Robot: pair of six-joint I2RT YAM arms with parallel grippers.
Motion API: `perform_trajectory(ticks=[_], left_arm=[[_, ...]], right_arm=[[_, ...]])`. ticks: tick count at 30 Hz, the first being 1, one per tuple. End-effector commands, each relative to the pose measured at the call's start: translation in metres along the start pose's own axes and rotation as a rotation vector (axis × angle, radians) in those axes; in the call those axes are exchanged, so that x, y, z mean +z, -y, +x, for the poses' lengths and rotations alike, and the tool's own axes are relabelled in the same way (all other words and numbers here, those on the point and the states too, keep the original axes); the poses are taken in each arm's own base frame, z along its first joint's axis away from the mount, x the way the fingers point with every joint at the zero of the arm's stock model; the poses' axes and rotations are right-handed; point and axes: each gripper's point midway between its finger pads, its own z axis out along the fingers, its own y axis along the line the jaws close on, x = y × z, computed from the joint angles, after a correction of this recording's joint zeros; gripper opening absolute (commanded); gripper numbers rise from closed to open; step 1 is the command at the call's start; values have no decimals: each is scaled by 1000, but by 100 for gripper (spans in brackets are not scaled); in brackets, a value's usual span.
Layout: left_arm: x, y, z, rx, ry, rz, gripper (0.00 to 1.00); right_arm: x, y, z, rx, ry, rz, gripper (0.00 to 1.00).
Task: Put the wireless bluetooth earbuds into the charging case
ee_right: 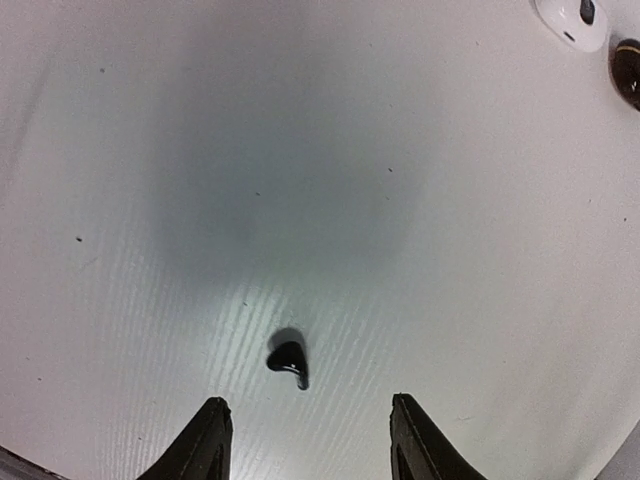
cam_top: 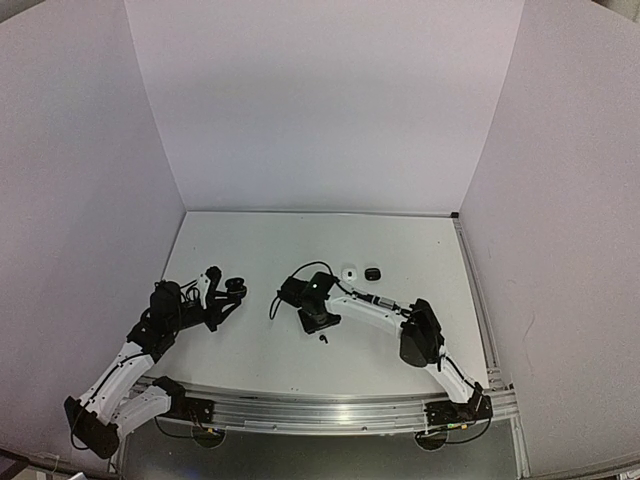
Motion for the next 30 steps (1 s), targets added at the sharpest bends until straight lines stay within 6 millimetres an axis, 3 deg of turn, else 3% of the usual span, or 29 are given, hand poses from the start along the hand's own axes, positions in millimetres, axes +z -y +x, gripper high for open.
perform_trajectory(ticks=[1, 3, 13, 30], left_arm=[[-3, 0, -13, 25, 50, -5, 0], [-3, 0, -13, 24, 48, -5, 0], [-1, -1, -13, 24, 48, -5, 0], [-1, -2, -13, 24, 48, -13, 0]], right_arm=[[7, 1, 16, -25, -33, 133, 44], [13, -3, 19, -22, -52, 122, 38], [39, -15, 28, -16, -106, 97, 26], [55, -2, 31, -8, -150, 116, 12]])
